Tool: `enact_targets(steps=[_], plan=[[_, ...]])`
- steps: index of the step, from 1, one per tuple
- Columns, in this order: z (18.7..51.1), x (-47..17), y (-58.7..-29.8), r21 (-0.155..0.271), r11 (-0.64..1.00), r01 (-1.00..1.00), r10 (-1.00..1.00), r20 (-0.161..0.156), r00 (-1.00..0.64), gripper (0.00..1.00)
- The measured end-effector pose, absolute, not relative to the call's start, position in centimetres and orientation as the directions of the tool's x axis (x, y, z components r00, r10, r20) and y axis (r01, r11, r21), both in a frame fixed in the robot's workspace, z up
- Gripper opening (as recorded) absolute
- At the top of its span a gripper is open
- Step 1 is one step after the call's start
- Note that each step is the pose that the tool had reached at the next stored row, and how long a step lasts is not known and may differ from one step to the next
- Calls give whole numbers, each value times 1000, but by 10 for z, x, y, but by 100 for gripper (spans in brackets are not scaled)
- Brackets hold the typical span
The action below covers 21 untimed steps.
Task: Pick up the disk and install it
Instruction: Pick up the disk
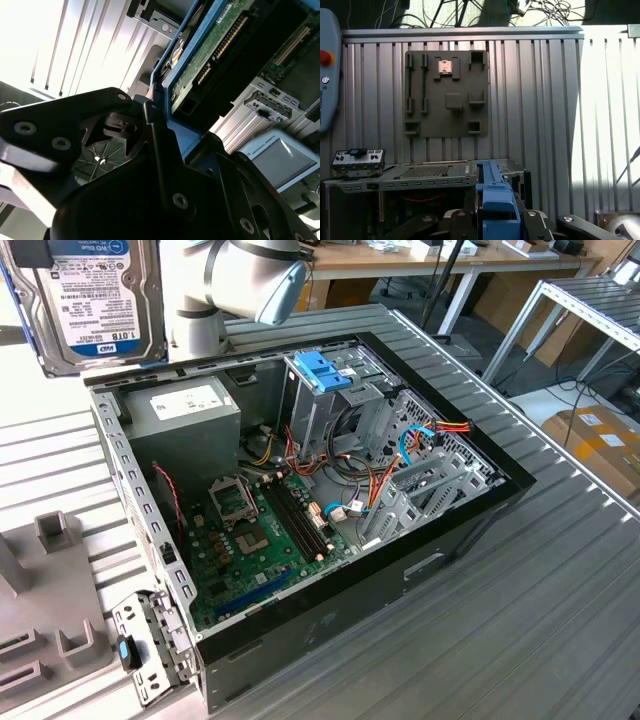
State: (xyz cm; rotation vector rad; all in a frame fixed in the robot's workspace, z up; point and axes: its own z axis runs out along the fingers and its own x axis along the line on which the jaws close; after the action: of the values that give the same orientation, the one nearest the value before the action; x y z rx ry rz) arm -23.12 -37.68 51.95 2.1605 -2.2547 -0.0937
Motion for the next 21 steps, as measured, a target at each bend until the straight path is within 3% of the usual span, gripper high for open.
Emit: enact_targets(steps=[21], plan=[[519, -209, -377, 55, 42, -998, -999, -29, -43, 37]])
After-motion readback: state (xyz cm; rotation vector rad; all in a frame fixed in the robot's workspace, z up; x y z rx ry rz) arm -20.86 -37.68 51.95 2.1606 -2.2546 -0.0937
